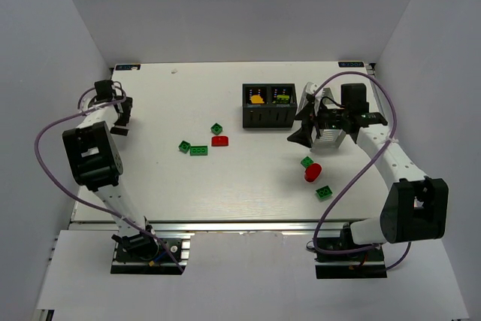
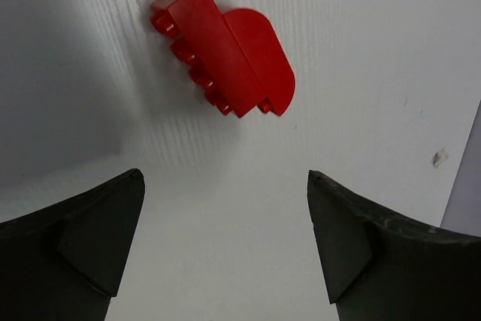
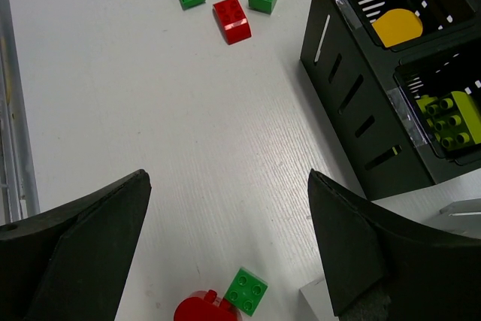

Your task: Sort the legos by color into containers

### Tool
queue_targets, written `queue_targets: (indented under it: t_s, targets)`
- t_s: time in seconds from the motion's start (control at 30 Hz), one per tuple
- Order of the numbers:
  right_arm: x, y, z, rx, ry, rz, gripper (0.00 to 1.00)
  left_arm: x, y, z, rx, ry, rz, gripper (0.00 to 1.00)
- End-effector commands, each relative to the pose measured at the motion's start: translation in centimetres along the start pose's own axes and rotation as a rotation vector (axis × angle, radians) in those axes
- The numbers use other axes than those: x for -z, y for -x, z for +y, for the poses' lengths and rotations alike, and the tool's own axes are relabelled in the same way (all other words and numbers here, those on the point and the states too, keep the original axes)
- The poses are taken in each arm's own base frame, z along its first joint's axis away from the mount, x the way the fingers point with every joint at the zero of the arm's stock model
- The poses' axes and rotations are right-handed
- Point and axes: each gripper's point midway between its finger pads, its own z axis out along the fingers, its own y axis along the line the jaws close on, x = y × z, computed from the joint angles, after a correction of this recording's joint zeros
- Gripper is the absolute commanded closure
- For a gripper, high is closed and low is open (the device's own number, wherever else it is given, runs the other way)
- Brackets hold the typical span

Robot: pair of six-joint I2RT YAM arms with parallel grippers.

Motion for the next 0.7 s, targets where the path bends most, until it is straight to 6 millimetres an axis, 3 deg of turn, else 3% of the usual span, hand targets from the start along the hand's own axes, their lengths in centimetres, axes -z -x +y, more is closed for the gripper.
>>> queue_targets:
  t_s: [0.0,0.17,0.43,0.67]
  targets:
    - [0.1,1.5,-0.9,0.060,-0.018,-0.019,0.11,0.0,2.4,-2.3,0.197,-0.022,-0.082,0.02]
    - [0.0,0.9,-1.4,0.054,-0.031,-0.005,0.11,-1.6,3.1,-1.2,0.273,0.099,-0.099,0.02]
    - [-0.4,0.8,-1.6,0.041,-0.020,-0.007,0.11,-3.2,4.9,-0.1,0.315,0.141,-0.115,0.02]
    - [-0.4,0.9,-1.9,0.037,-0.022,-0.006,0.11,-5.4,5.1,1.3,0.300,0.227,-0.074,0.02]
